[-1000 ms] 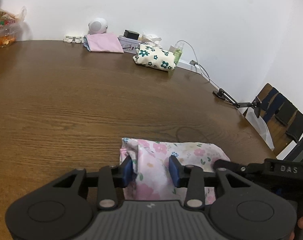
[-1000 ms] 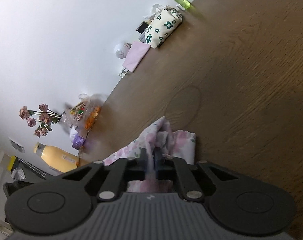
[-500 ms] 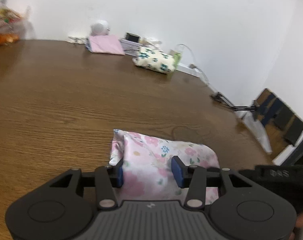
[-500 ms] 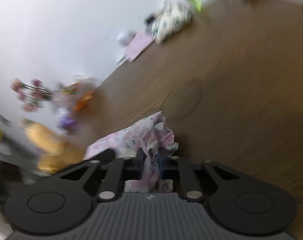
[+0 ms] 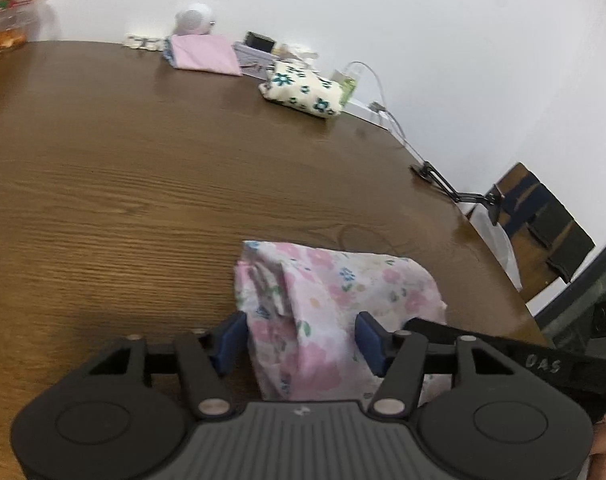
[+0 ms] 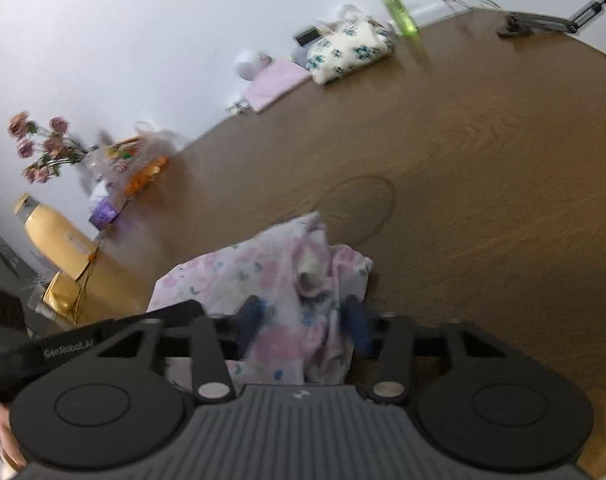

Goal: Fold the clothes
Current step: 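Carry the dress bundle with both grippers and place it on the cloth stack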

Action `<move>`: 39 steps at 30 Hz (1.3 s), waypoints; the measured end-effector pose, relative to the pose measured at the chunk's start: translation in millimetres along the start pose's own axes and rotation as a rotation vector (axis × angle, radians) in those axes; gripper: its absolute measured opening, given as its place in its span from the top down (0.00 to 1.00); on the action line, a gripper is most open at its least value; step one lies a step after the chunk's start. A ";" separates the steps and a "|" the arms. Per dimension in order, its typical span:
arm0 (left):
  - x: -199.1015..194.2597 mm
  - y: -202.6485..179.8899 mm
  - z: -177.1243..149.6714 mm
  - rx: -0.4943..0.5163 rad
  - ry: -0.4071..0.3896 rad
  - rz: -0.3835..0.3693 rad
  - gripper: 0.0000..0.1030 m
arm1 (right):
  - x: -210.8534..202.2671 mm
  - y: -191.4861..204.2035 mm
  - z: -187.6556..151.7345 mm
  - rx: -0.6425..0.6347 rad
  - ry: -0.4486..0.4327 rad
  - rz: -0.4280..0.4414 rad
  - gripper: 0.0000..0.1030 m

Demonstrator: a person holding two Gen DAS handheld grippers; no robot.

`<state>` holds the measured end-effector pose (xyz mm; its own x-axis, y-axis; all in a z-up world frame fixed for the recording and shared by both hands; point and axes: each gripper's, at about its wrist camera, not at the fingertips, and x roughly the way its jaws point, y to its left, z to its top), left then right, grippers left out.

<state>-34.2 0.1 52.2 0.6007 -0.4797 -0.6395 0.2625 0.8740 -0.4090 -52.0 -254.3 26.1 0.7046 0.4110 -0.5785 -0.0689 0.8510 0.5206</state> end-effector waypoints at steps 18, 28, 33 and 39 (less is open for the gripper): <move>-10.4 -46.1 110.9 0.035 -0.161 -0.154 0.82 | -30.6 -11.2 95.6 0.049 -0.092 0.267 0.88; 108.9 -65.6 317.2 0.025 -0.201 -0.208 0.82 | 24.0 -18.7 301.5 -0.052 -0.199 0.182 0.88; 190.9 -40.0 381.2 -0.018 -0.187 -0.186 0.82 | 98.6 -37.6 386.1 -0.046 -0.187 0.126 0.88; 270.4 -3.6 395.9 -0.059 -0.137 -0.126 0.82 | 197.3 -76.3 423.8 0.011 -0.092 0.074 0.88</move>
<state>426.3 -102.0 138.4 0.6643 -0.5667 -0.4874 0.3004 0.7995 -0.5202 391.6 -376.7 138.4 0.7596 0.4408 -0.4783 -0.1162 0.8155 0.5670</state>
